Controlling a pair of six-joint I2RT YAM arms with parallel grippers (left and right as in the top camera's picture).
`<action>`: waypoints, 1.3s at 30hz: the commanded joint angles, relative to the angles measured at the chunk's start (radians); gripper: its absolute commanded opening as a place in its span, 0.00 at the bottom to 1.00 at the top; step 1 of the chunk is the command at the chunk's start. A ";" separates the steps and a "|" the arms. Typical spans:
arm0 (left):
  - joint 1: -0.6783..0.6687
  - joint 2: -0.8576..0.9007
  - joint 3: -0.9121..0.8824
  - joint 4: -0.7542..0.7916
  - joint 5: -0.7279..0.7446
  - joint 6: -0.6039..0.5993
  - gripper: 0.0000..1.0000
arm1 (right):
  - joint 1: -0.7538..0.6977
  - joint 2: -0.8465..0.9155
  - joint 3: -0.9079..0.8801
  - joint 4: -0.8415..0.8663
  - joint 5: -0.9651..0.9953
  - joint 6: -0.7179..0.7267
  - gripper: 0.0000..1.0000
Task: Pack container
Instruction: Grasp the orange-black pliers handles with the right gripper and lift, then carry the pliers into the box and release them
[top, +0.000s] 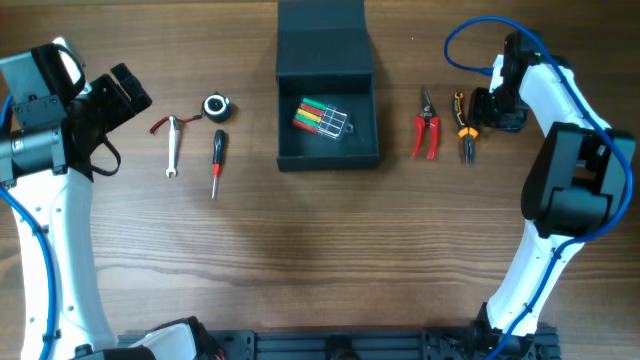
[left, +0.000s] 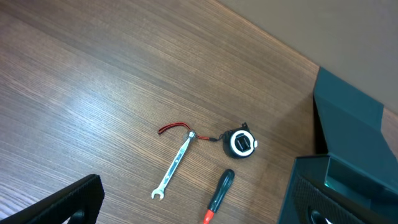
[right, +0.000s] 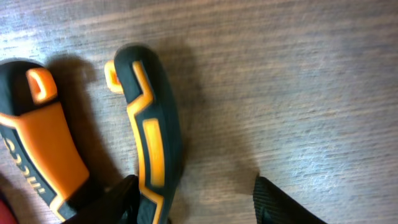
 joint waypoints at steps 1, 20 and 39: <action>0.006 0.004 0.023 0.002 -0.006 0.023 1.00 | 0.010 0.030 0.009 0.024 0.027 -0.006 0.51; 0.006 0.004 0.023 0.002 -0.006 0.023 1.00 | 0.046 0.029 0.009 0.058 0.005 0.071 0.04; 0.006 0.004 0.023 0.002 -0.006 0.023 1.00 | 0.074 -0.294 0.011 0.047 0.005 0.066 0.04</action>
